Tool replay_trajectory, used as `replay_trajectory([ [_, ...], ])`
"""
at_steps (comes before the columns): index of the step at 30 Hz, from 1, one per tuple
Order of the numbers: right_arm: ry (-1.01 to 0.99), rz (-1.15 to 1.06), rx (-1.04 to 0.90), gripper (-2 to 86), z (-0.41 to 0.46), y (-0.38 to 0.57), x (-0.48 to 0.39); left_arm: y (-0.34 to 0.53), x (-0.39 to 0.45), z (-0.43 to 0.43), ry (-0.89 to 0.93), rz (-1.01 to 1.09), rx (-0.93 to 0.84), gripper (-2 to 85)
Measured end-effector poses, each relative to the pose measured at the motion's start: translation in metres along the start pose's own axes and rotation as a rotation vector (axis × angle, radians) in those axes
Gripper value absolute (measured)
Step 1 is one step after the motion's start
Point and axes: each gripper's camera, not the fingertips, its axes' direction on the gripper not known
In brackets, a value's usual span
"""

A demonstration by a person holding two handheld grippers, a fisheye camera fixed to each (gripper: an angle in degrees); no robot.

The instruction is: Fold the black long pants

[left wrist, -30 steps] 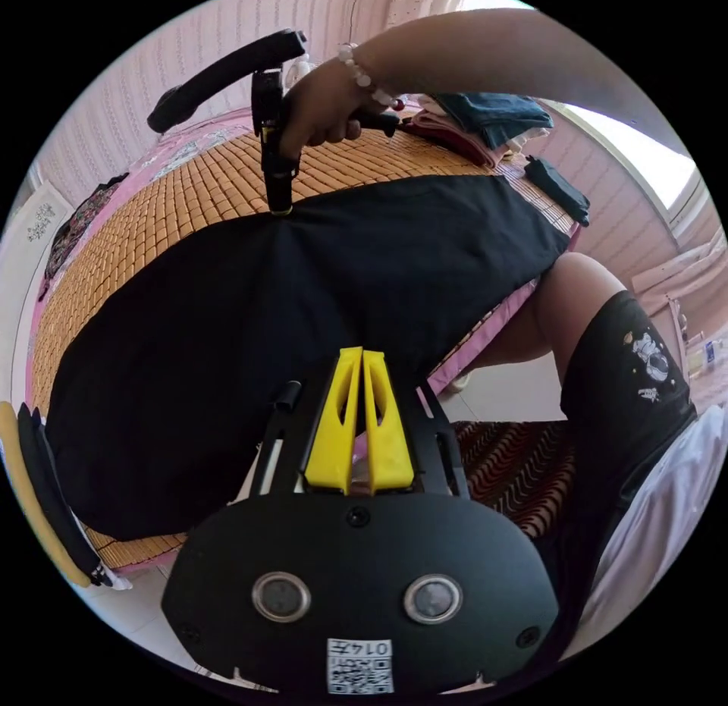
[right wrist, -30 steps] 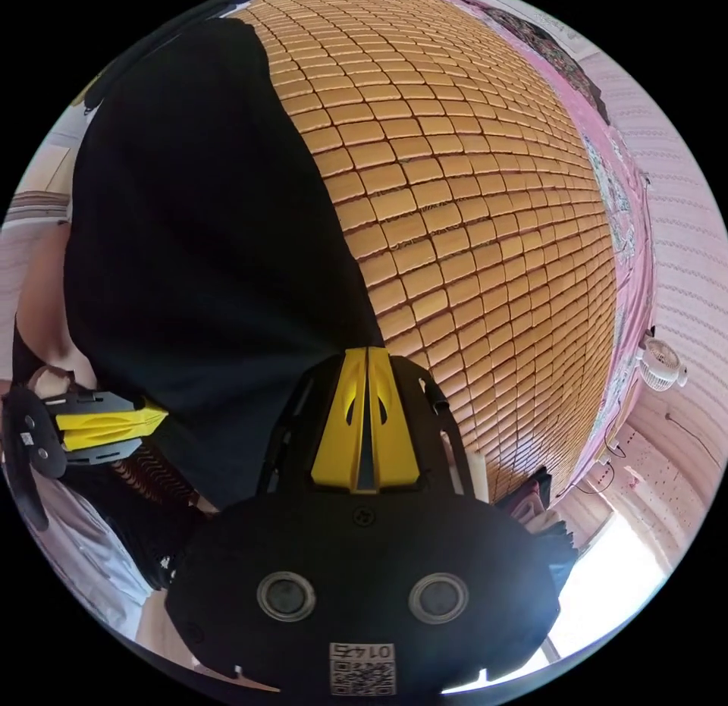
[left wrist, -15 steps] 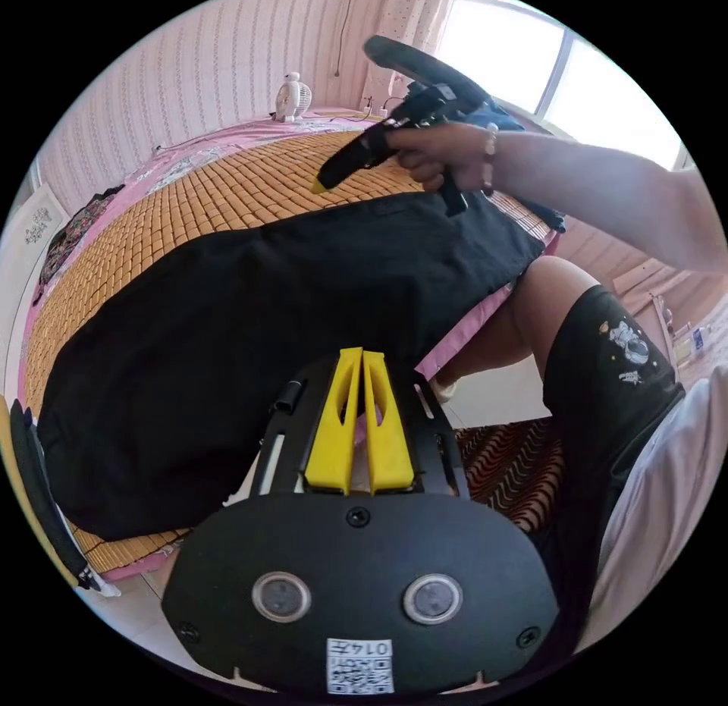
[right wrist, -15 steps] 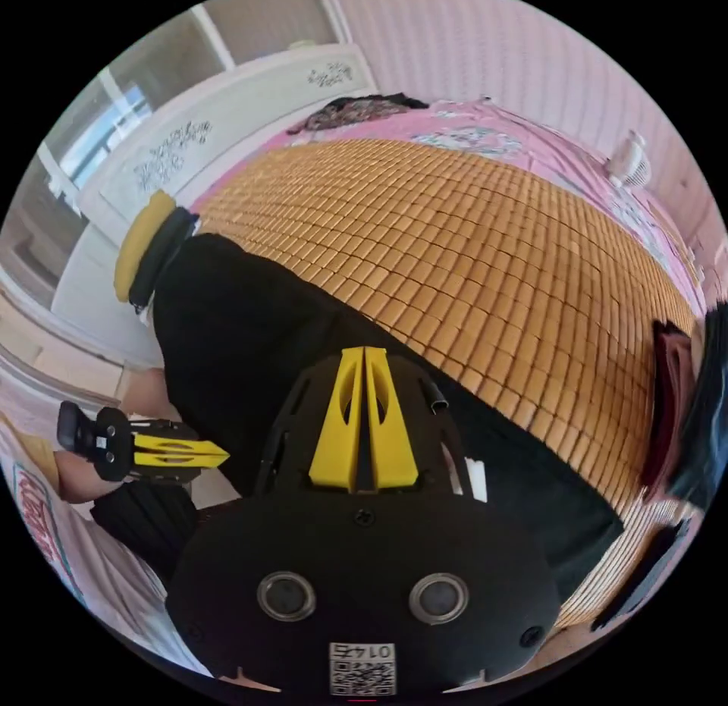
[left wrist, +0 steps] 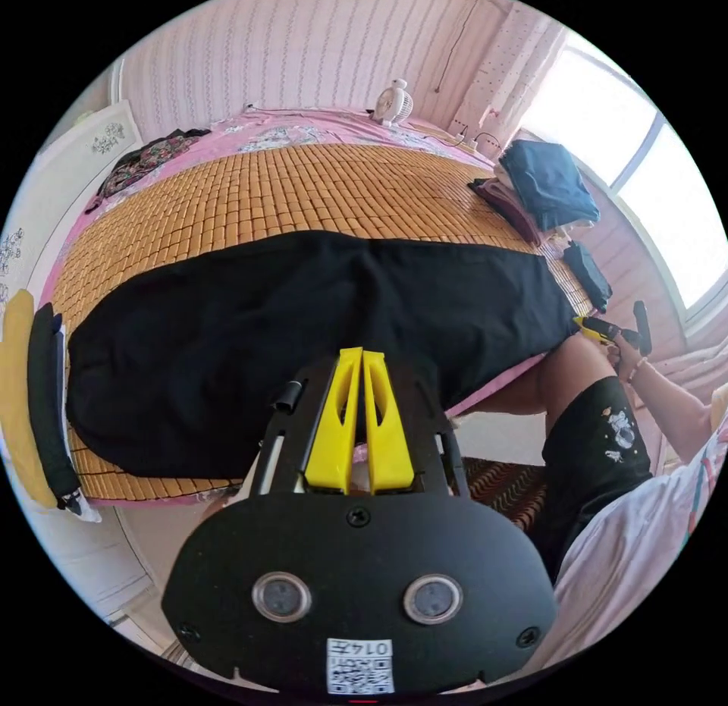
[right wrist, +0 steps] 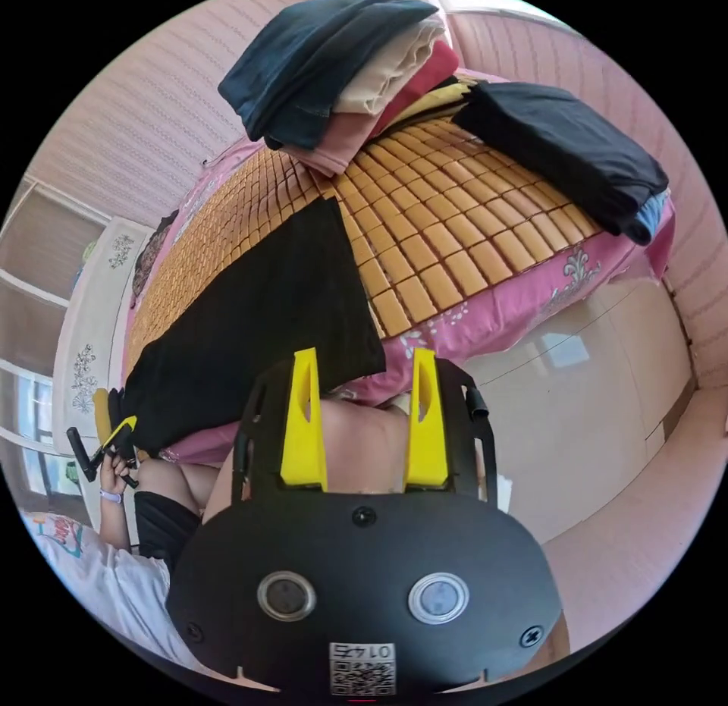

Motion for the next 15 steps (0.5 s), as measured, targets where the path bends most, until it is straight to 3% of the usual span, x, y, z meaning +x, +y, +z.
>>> replay_trajectory([
  [3, -0.131, 0.004, -0.047, 7.8, -0.003, -0.003, 0.014, -0.009, -0.013, 0.005, -0.053, -0.008, -0.082, -1.0],
  [9, -0.092, -0.123, -0.029, 3.7, -0.052, 0.007, 0.014, -0.020, -0.030, 0.035, -0.061, -0.091, -0.194, -1.0],
  [15, -0.098, -0.236, 0.198, 2.6, -0.152, -0.014, -0.001, -0.030, -0.008, 0.048, -0.001, 0.014, -0.210, -1.0],
])
